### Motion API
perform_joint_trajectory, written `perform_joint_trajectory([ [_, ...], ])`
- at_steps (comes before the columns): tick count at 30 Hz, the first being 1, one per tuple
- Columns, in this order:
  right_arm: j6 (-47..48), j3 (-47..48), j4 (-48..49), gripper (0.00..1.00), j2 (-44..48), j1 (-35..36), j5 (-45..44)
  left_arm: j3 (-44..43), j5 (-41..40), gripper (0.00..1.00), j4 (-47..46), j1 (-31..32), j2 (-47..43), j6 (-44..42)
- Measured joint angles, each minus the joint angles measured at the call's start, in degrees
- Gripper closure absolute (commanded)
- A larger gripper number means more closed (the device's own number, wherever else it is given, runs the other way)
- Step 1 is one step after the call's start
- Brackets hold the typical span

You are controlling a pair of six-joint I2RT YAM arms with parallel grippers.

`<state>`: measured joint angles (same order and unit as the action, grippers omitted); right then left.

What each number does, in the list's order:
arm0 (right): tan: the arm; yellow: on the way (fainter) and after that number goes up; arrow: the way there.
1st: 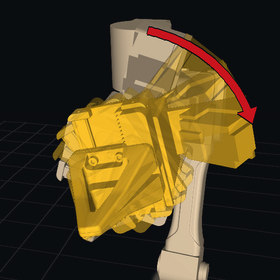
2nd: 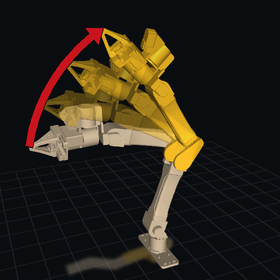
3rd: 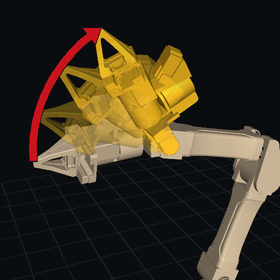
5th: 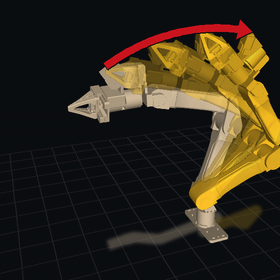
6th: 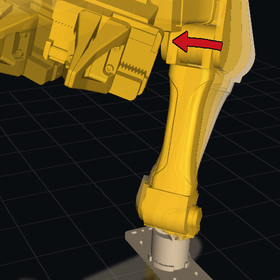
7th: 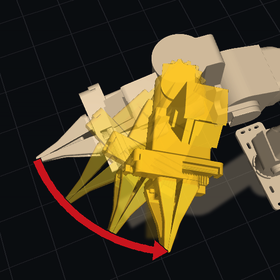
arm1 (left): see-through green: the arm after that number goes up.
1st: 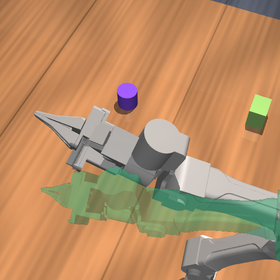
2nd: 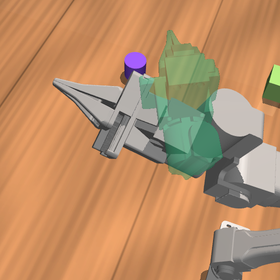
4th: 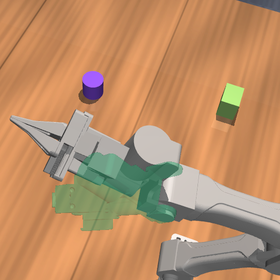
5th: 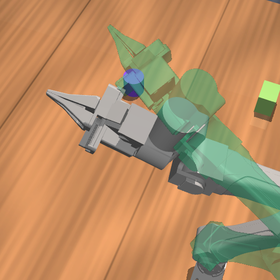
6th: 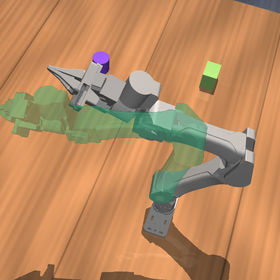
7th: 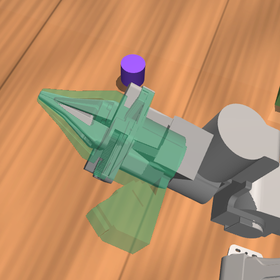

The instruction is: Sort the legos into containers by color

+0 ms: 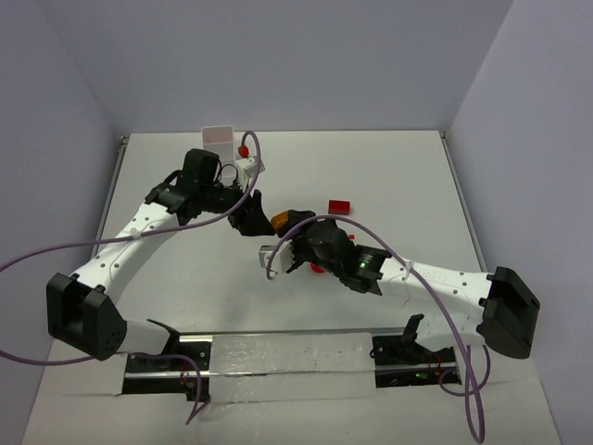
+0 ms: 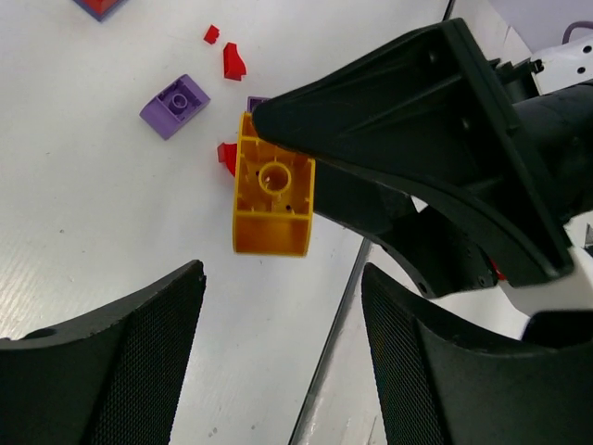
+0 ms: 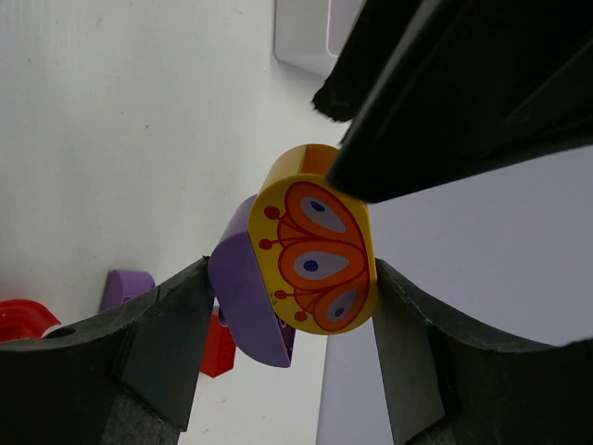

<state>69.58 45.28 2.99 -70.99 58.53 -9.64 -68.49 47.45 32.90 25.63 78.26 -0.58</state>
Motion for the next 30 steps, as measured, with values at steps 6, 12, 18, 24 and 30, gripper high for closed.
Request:
perform_joint_trajectory([
  [6,2.11,-2.96,3.58,1.0,1.32,2.22,-0.54,-0.02,-1.56,0.23,0.17,2.47,1.61,-0.47],
  [12,5.13,-6.86,7.39,1.0,2.25,4.21,-1.28,-0.22,-2.34,0.4,0.35,3.16,2.43,-0.92],
  [18,6.78,-9.21,11.09,1.0,2.27,5.07,-3.36,-1.59,-1.03,0.42,2.01,3.71,4.08,-2.27],
  [24,7.27,-9.26,14.69,1.0,2.26,5.21,-4.91,-1.68,-0.85,0.38,3.0,4.38,4.35,-3.37],
  [30,8.1,-9.77,16.87,1.0,2.26,5.83,-5.62,-1.68,-1.17,0.43,2.91,4.98,4.35,-3.6],
])
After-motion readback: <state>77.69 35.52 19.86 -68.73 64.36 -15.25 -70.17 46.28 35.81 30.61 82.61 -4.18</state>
